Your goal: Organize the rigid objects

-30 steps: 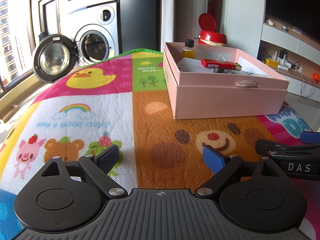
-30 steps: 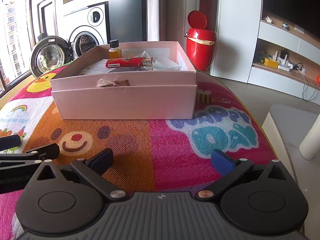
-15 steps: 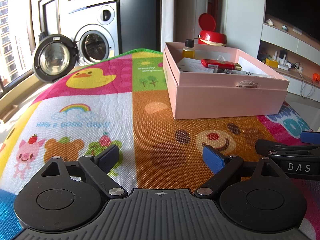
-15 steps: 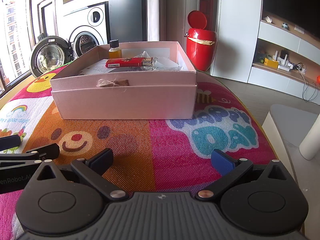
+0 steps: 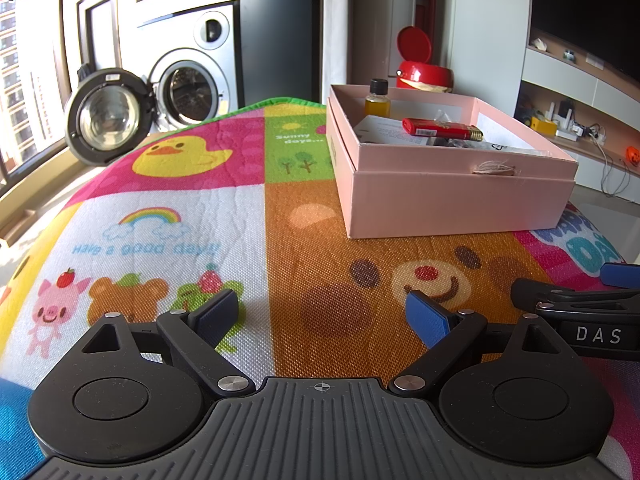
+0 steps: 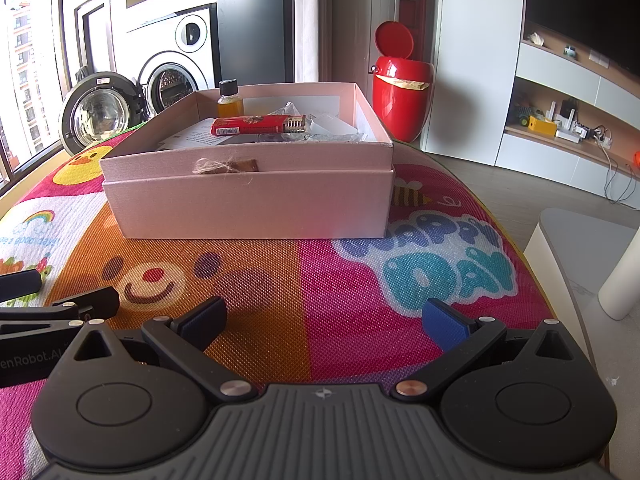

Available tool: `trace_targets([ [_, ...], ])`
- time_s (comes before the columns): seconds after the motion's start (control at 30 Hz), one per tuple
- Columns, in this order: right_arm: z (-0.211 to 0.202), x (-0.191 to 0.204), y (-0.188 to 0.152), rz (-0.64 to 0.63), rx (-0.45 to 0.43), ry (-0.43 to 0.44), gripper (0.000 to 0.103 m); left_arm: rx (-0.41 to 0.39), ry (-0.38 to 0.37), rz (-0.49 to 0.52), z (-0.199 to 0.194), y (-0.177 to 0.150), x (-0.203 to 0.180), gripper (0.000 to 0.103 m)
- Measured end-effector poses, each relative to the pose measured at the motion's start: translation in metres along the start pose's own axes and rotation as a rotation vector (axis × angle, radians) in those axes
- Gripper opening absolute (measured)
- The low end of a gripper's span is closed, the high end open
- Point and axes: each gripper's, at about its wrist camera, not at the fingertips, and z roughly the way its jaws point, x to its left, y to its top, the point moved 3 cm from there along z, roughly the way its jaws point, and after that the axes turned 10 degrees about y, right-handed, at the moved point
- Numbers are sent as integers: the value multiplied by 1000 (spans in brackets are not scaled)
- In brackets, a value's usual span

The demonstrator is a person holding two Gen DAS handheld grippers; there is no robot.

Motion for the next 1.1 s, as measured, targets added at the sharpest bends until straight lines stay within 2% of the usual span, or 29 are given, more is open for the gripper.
trace_targets([
  [1.1, 1, 0, 0, 0, 0, 0, 103, 3, -5, -4, -2, -1, 0, 95],
])
